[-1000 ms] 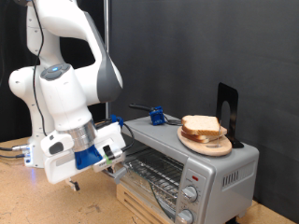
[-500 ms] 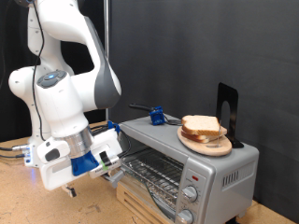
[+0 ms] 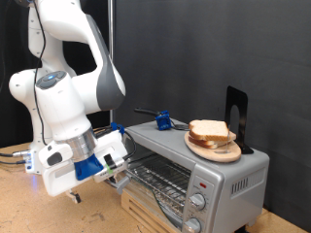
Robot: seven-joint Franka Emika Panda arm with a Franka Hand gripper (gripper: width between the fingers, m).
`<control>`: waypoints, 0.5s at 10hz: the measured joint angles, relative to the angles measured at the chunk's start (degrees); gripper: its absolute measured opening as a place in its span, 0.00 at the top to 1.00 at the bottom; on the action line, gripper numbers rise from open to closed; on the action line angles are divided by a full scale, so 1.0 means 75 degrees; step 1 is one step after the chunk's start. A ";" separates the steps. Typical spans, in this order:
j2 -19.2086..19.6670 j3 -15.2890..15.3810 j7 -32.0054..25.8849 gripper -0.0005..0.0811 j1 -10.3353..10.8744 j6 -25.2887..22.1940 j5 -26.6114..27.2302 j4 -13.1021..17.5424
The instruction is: Make a piece of toast with the oven
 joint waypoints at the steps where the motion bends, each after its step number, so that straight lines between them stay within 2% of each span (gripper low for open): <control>1: -0.0023 -0.0003 0.0000 0.00 0.0000 0.0000 0.0000 -0.0009; 5: -0.0036 -0.0025 0.0014 0.00 -0.0001 -0.0013 -0.0052 -0.0030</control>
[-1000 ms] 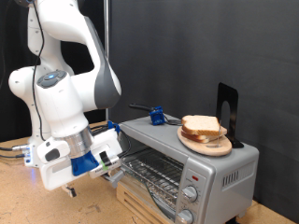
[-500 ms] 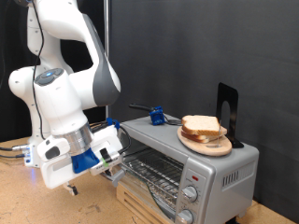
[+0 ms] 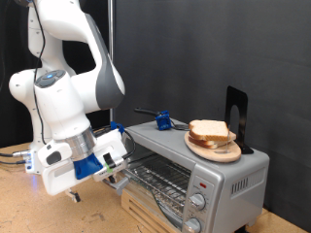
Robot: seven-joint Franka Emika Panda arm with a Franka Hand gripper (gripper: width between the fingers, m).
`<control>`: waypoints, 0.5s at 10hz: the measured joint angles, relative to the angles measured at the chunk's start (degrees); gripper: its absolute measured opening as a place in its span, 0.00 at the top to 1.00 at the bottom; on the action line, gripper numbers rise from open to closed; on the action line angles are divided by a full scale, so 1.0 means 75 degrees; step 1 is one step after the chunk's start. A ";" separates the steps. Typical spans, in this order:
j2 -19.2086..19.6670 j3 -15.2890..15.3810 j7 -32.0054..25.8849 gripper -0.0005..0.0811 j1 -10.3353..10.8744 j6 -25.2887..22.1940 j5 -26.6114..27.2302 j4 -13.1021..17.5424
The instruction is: Make a piece of toast with the oven
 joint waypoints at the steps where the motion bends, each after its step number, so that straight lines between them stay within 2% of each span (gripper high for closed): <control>1: -0.0013 -0.0015 -0.0003 0.00 -0.0004 -0.0041 -0.0016 -0.0003; 5: -0.0161 -0.0054 0.0004 0.00 -0.0051 -0.0163 -0.0164 -0.0075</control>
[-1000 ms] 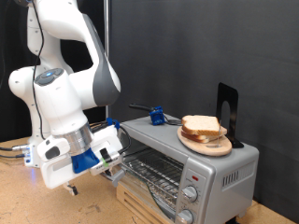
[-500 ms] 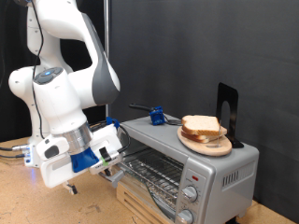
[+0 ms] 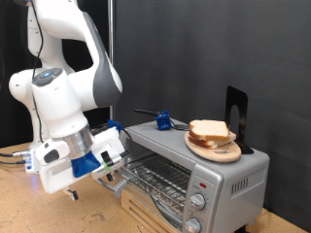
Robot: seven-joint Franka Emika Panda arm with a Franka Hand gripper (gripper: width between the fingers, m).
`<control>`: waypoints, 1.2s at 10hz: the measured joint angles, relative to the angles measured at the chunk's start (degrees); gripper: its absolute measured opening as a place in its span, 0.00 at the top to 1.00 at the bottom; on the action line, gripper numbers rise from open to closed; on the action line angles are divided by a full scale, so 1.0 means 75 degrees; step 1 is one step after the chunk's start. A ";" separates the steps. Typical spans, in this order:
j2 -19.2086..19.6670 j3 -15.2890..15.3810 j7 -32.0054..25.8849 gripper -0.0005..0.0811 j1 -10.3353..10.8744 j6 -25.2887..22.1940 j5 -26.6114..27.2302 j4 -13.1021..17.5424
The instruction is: Make a piece of toast with the oven
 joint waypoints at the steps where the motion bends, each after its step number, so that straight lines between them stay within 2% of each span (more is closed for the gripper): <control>1: -0.0009 -0.0007 0.0037 0.00 -0.0010 0.0030 -0.0053 -0.0028; 4: 0.0120 -0.0056 0.0307 0.00 -0.0036 0.0284 -0.0354 -0.0119; 12: 0.0622 -0.0114 0.0100 0.00 -0.0196 0.0787 -0.0193 -0.0127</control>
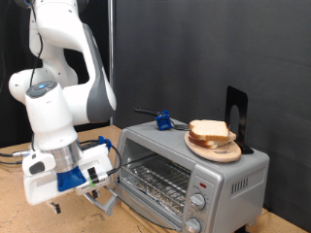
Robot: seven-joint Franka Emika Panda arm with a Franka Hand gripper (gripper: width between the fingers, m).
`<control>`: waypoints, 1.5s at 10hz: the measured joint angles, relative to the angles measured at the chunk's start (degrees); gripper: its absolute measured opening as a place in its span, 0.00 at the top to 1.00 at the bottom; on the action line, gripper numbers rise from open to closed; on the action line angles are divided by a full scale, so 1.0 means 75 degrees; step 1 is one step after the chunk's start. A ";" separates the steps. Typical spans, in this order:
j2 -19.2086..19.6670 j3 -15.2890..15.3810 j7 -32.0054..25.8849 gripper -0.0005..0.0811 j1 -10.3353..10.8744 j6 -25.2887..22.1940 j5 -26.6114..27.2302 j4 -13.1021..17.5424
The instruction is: Make a piece of toast with the oven
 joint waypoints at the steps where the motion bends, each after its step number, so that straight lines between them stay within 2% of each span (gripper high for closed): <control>1: 0.0076 -0.0001 0.0001 0.00 -0.0018 0.0082 0.0000 0.0001; 5: 0.0807 0.0033 -0.0002 0.00 -0.0107 0.0754 0.0146 0.0033; 7: 0.1275 0.0194 -0.0119 0.00 -0.0185 0.1066 0.0520 0.0184; 9: 0.1553 0.0427 -0.0534 0.00 -0.0394 0.1115 0.0884 0.0391; 12: 0.1488 0.0509 -0.1072 0.00 -0.0533 0.0984 0.0969 0.0411; 15: 0.1320 0.0376 -0.1263 0.00 -0.0504 0.1348 0.0763 0.0213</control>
